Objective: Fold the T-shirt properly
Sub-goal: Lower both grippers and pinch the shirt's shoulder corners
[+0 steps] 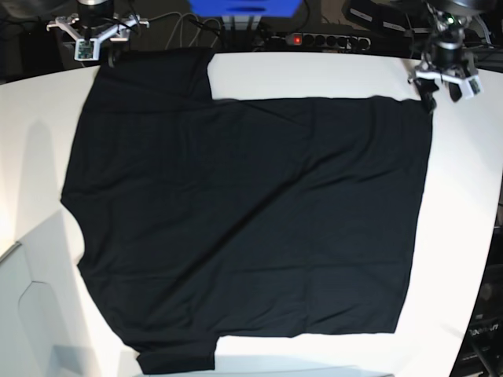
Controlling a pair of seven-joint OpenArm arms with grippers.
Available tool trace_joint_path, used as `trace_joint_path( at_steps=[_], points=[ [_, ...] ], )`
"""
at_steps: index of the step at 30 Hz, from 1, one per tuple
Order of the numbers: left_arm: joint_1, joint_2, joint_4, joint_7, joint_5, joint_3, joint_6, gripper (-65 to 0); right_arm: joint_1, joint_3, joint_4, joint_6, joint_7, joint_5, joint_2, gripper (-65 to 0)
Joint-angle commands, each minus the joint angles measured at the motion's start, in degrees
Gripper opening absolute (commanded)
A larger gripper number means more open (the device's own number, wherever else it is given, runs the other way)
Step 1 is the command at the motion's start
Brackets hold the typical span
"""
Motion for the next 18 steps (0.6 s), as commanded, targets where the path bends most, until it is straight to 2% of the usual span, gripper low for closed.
trace_joint_path(
  at_steps=[1, 7, 18],
  points=[
    [-0.31, -0.11, 0.80, -0.65, 0.54, -1.04, -0.71, -21.7, -0.85, 0.25, 0.69, 0.19, 1.03, -0.23, 0.00, -30.6],
    [-3.47, 2.08, 0.71, 0.14, 6.69, -1.65, -1.59, -21.7, -0.85, 0.16, 0.69, 0.19, 1.03, -0.23, -0.09, -30.6],
    [-4.97, 1.91, -6.77, 0.49, 7.13, -1.47, -1.59, -21.7, -0.94, 0.16, 0.69, 0.19, 1.03, -0.23, -0.09, -30.6]
  ],
)
